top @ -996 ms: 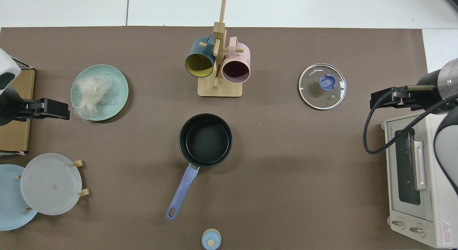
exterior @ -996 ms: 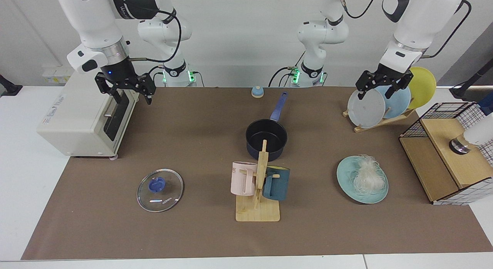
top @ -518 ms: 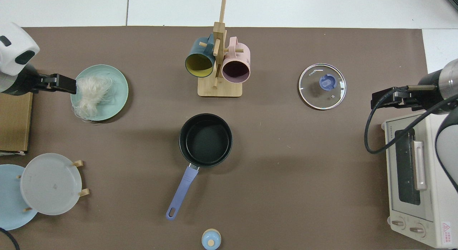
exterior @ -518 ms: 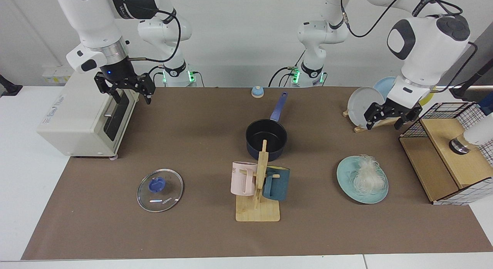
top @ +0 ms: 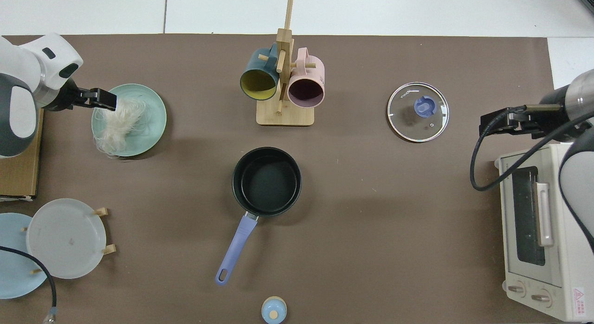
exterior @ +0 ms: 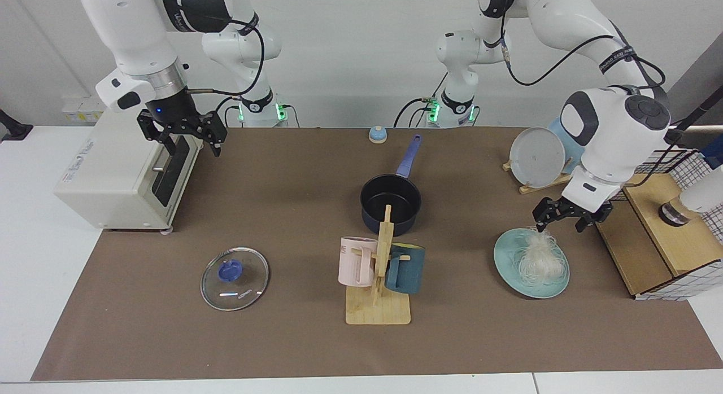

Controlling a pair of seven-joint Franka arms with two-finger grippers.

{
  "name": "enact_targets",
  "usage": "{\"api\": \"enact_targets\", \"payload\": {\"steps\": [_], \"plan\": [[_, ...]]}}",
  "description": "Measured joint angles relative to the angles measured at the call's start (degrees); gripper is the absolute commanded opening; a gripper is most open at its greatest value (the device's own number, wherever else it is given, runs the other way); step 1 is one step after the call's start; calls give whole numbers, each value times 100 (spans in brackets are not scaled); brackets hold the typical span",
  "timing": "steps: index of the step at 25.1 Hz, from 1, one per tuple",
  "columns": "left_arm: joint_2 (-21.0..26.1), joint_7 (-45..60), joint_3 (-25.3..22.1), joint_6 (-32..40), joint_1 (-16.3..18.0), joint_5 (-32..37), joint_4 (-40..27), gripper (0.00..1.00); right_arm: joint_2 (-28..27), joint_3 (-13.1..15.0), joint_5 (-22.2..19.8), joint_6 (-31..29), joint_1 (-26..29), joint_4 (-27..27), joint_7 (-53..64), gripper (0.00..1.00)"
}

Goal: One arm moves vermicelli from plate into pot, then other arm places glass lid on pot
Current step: 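Grasp the vermicelli with the left gripper while the right gripper reaches the lid, then lift the vermicelli with the left gripper while the right gripper lifts the lid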

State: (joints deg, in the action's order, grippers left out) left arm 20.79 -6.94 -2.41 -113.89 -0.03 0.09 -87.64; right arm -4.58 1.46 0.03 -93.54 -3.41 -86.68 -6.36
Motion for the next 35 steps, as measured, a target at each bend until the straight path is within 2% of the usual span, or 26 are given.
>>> {"api": "enact_targets", "payload": {"steps": [4,10,13,18,26,30,31,32,33,34,35], "plan": [[256,-14,1,-186,51,0,-4,100,-522,-27,0,-47,-1,538,0,100],[556,-43,3,-370,75,0,-75,100,-1810,-28,0,-187,3,1668,0,100],[629,-46,13,-481,75,0,-202,100,-2345,-27,0,-440,2,2014,0,100],[662,-47,39,-690,75,0,-539,100,-2907,-10,0,-854,2,2195,-1,100],[661,-47,57,-1411,65,0,-1056,100,-3456,7,0,-1559,1,2214,-1,100],[662,-47,54,-1571,66,1,-1117,93,-3654,-3,0,-2046,-63,2090,-1,100],[665,-47,52,-1590,67,1,-1127,90,-3667,-3,0,-2151,-79,2009,-1,100],[677,-47,49,-1627,69,1,-1141,81,-3672,-3,0,-2266,-89,1912,-1,100],[698,-48,45,-1701,73,1,-1160,54,-3672,-3,0,-2388,-95,1805,-1,100],[735,-57,35,-1813,83,6,-1182,22,-3672,-1,-1,-2508,-94,1690,-1,100],[776,-74,27,-1923,100,14,-1195,0,-3671,3,-1,-2582,-91,1609,-1,100]]}}
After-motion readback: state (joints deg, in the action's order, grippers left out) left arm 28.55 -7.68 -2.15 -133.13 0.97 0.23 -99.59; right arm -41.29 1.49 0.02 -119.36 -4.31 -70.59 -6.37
